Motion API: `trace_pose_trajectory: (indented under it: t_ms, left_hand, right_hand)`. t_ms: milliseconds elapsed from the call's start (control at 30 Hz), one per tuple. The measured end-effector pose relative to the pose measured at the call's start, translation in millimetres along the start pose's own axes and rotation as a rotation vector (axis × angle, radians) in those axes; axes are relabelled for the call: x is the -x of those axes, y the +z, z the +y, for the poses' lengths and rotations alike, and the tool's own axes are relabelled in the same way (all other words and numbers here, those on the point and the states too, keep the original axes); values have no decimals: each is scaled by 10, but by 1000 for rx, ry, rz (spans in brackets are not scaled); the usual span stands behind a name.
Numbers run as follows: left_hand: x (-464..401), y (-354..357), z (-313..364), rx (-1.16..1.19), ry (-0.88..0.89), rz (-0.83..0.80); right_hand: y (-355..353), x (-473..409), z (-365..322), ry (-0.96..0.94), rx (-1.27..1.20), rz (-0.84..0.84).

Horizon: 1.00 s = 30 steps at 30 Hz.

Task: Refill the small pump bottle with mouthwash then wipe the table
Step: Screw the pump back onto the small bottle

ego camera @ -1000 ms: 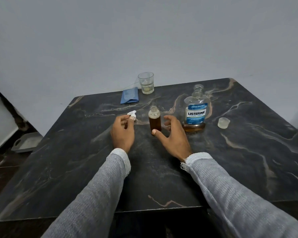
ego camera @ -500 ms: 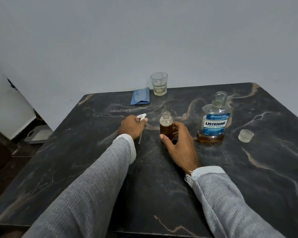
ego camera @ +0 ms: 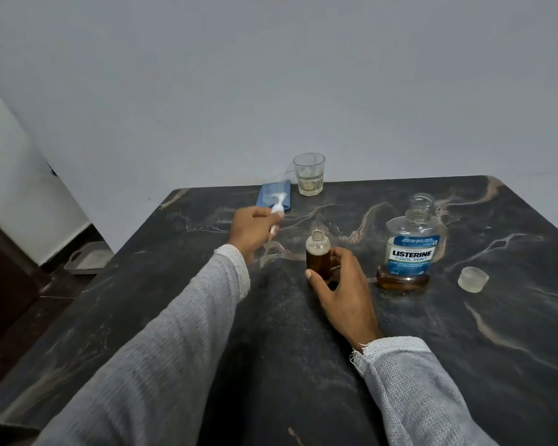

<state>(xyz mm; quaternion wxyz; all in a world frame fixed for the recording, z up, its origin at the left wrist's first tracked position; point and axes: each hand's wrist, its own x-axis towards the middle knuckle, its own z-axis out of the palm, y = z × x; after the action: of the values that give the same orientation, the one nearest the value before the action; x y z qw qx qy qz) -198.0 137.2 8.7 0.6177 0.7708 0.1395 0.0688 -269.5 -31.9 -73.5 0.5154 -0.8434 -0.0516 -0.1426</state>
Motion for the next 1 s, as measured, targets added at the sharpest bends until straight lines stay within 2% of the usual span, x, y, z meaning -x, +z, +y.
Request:
trace_pose_trajectory:
  t_ms: [133, 267, 800, 900, 1000]
  left_hand:
    - [156, -90, 432, 459, 75, -122]
    - [322, -6, 682, 631, 175, -226]
    - [526, 307, 544, 762, 277, -240]
    - [562, 333, 433, 707, 284, -230]
    - [605, 350, 251, 547, 311, -182]
  right_hand:
    - [-6, 12, -8, 1, -6, 4]
    - [-21, 14, -19, 17, -13, -14]
    - [-6, 11, -3, 5, 8, 4]
    - [-8, 17, -5, -13, 13, 15]
    - [-9, 20, -3, -32, 18, 22]
